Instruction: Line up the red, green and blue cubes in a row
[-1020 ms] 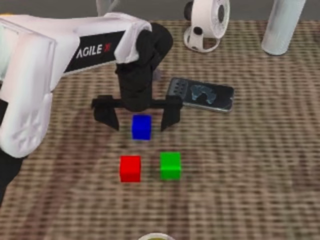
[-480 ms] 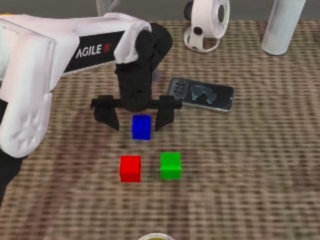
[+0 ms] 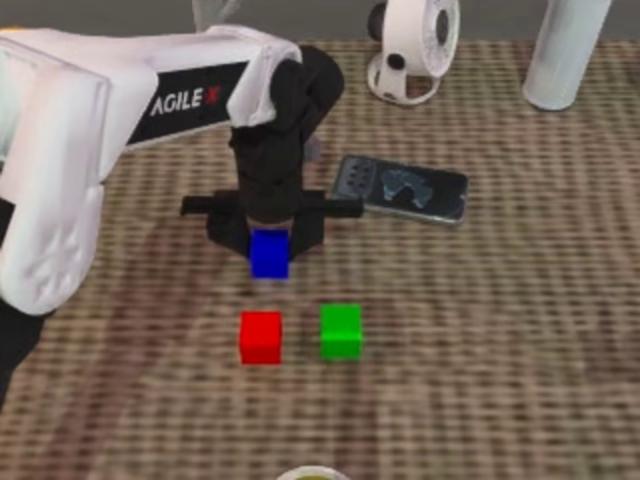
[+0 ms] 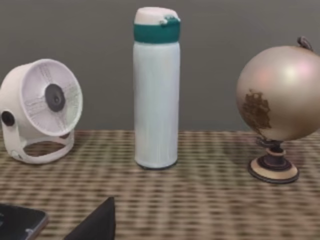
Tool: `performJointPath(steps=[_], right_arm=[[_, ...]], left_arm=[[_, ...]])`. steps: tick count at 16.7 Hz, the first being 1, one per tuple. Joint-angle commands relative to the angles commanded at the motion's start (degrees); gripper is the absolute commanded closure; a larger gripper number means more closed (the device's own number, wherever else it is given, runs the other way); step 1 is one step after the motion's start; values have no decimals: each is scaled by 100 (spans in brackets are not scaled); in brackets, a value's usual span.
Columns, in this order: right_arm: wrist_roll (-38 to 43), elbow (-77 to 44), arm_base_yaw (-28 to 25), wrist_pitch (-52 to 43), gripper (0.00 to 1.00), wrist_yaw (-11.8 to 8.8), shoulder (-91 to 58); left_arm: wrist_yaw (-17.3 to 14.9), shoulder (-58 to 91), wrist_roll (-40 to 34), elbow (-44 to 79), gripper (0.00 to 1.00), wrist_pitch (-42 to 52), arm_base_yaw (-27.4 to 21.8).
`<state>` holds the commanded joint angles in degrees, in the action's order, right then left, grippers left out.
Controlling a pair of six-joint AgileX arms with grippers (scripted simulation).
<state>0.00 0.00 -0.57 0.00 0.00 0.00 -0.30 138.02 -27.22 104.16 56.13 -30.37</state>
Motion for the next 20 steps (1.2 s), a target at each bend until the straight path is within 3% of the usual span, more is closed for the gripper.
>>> performJointPath(steps=[9,16,20], right_arm=[[0,0,0,0,0,0,0],[0,0,0,0,0,0,0],[0,0,0,0,0,0,0]], left_arm=[[78,-215,63,48,100,111,-1],[80,-494,54,929,100,1319,86],[82,-556,53,1048,100,1454,105]])
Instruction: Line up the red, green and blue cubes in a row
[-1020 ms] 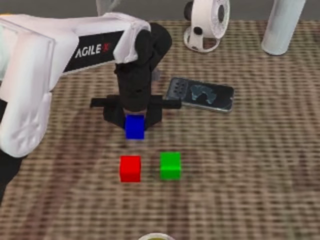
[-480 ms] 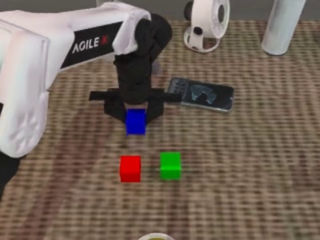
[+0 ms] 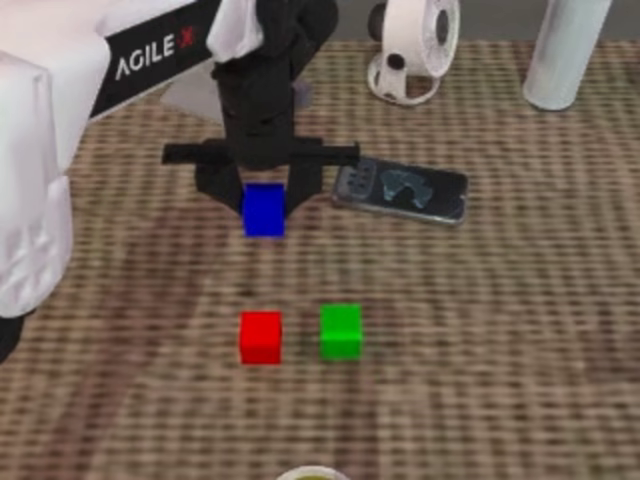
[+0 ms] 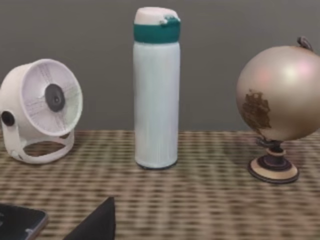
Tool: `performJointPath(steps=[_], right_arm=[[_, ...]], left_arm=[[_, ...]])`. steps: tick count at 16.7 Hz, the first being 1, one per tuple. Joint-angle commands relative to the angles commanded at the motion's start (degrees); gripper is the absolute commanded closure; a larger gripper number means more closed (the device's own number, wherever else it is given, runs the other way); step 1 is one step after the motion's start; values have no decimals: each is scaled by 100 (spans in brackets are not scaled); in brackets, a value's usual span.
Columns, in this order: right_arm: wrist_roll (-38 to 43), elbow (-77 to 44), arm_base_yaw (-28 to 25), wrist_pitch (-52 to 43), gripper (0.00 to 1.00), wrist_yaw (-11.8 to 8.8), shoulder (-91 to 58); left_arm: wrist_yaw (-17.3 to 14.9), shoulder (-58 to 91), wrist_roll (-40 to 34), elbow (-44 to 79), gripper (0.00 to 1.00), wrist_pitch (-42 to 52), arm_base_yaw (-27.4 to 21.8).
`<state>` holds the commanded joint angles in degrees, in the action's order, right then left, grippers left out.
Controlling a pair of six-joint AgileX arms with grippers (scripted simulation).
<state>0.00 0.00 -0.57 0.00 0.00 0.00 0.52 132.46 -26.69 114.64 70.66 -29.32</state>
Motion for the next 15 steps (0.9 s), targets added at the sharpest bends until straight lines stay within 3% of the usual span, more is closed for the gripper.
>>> performJointPath(steps=[4,12,15], right_arm=[[0,0,0,0,0,0,0],[0,0,0,0,0,0,0],[0,0,0,0,0,0,0]], left_arm=[[2,169,-207,217,100,144,-238],[31,1237,-2124,2600,100,1393,-1967],[44,1394,-2472,2954,100,1605,-2293]])
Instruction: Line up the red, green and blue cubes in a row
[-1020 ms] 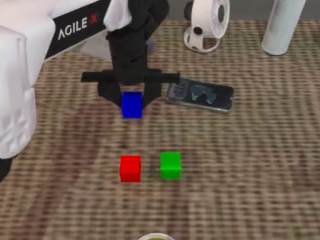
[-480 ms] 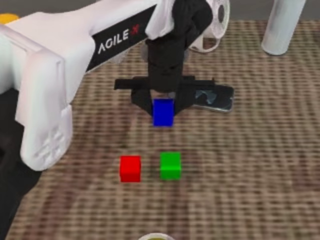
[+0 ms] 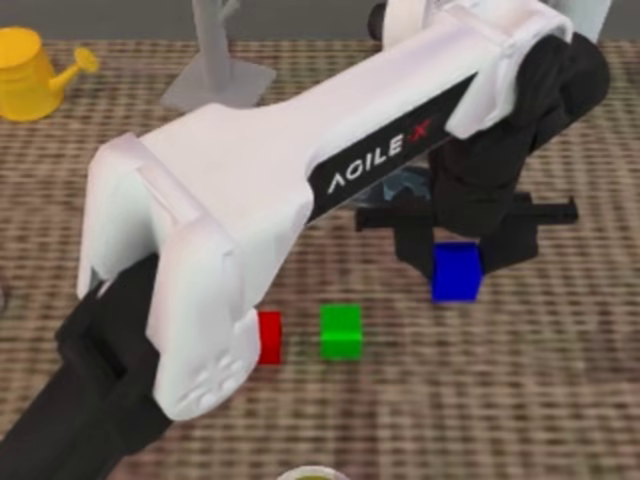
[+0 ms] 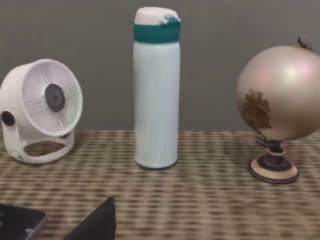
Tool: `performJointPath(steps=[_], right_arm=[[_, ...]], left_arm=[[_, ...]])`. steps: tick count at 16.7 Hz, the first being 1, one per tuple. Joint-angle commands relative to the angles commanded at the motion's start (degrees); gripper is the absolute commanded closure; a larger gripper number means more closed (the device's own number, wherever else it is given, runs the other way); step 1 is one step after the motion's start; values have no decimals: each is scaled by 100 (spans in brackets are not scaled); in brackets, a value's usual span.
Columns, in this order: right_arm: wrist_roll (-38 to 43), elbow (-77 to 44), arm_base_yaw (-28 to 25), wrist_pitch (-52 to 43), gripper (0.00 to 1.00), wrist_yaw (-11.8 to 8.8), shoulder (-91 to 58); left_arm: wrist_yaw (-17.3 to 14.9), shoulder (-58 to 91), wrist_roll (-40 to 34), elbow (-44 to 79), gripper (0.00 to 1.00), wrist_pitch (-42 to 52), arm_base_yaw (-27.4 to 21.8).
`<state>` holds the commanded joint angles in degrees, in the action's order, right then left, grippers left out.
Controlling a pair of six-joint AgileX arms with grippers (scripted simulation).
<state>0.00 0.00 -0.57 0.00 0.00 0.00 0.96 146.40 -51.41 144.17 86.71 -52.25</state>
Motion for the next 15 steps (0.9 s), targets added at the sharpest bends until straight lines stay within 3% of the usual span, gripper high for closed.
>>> performJointPath(steps=[6,15], right_arm=[[0,0,0,0,0,0,0],[0,0,0,0,0,0,0]], left_arm=[[-6,-41,10,-101,100,-107,17],[2,-191,-8,-1928,100,-1736,-7]])
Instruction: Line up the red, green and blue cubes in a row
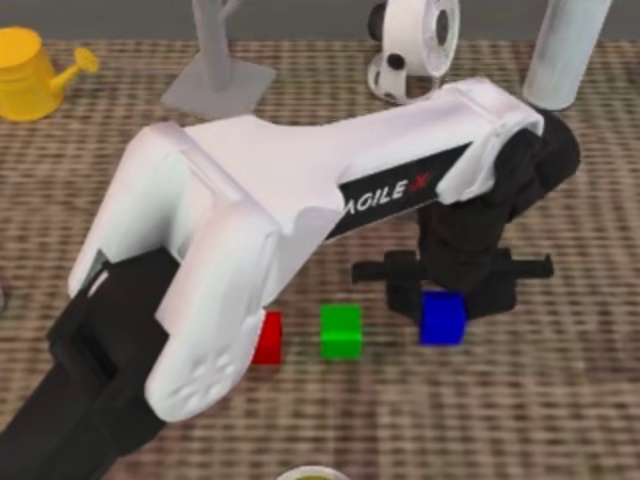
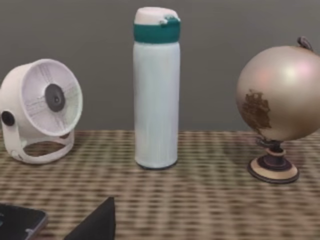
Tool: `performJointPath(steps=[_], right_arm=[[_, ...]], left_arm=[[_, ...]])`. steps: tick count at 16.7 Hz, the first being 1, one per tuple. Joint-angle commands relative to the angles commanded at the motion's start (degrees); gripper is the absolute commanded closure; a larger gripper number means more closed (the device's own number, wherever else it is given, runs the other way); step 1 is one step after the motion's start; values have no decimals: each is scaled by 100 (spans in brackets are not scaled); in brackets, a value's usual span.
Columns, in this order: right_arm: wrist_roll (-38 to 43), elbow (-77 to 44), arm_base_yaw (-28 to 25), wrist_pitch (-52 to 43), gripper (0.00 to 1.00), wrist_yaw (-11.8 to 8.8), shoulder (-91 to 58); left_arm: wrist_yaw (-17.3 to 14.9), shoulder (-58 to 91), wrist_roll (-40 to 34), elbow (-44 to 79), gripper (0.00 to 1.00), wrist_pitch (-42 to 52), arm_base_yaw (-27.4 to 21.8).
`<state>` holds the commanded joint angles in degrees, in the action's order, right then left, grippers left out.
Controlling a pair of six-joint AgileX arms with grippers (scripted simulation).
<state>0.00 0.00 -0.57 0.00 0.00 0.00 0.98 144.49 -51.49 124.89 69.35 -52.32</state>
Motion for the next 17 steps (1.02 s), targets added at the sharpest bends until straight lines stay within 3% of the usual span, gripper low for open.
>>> performJointPath(steps=[4,17], right_arm=[[0,0,0,0,0,0,0],[0,0,0,0,0,0,0]], left_arm=[[1,0,-2,-19,100,-19,-1],[1,0,-2,-19,2,-19,-1]])
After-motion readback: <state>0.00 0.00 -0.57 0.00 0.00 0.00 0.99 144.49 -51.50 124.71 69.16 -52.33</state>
